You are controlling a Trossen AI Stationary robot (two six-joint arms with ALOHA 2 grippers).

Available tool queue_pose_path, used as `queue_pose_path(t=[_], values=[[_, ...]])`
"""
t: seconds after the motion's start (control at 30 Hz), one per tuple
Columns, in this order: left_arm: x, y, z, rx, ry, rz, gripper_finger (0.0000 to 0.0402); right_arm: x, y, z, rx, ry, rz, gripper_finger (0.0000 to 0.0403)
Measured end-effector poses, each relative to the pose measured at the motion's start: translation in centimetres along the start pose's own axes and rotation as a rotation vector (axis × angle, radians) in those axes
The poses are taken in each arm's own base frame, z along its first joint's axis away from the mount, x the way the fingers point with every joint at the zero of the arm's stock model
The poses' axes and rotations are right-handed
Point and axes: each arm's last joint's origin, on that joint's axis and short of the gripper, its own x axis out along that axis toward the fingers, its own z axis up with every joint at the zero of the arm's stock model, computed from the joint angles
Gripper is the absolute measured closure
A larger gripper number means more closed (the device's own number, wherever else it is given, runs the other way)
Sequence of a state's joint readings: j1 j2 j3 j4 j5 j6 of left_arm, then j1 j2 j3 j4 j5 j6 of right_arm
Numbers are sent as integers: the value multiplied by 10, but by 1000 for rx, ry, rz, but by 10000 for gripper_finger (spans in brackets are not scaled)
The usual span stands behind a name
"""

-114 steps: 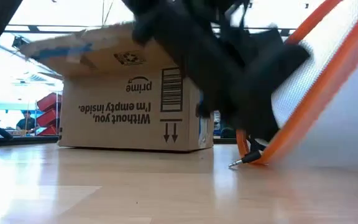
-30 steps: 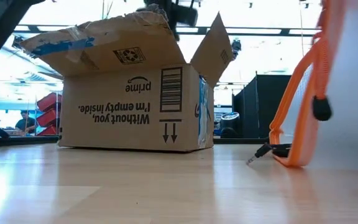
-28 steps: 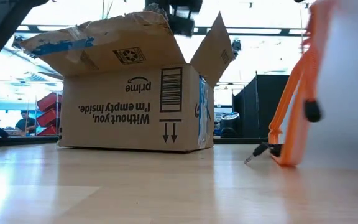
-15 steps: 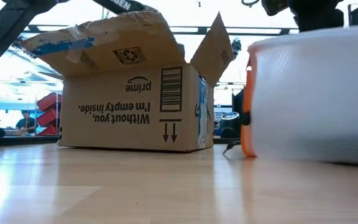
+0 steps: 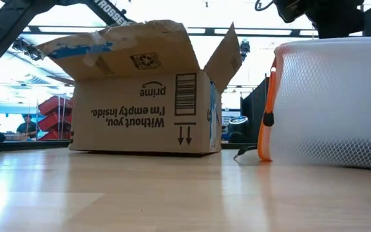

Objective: Unpack boxes
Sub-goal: Put the white shipping bag into the transparent zip bag

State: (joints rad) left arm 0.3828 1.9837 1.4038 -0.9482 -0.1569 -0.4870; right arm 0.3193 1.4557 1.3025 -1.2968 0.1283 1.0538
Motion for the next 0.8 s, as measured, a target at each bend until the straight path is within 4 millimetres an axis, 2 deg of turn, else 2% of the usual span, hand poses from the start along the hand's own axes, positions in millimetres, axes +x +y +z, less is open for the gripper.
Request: queue_pose_path(t=[0.27, 0.3, 0.4, 0.43, 0.5, 0.63, 0.77, 0.8], values=[[17, -18, -9, 137, -125, -26, 219, 0, 0, 0, 44, 2, 0, 403], [17, -21, -9, 149, -142, -32, 243, 0, 0, 0, 47, 2, -1, 403], [17, -27, -8, 181, -170, -53, 356, 0, 1, -2, 39, 3, 0, 403], [16, -28, -9, 191, -172, -52, 377, 0, 1, -2, 35, 5, -3, 403], [14, -29, -8, 214, -166, -48, 390, -1, -1, -5, 25, 15, -22, 403], [-2, -27, -5, 285, -134, -28, 400, -2, -3, -13, 1, 43, -72, 403], [-52, -23, 1, 343, -230, -48, 401, -6, -6, -21, -3, 55, -96, 403], [-55, -21, 1, 370, -233, -46, 400, -7, -6, -22, -4, 52, -95, 403]])
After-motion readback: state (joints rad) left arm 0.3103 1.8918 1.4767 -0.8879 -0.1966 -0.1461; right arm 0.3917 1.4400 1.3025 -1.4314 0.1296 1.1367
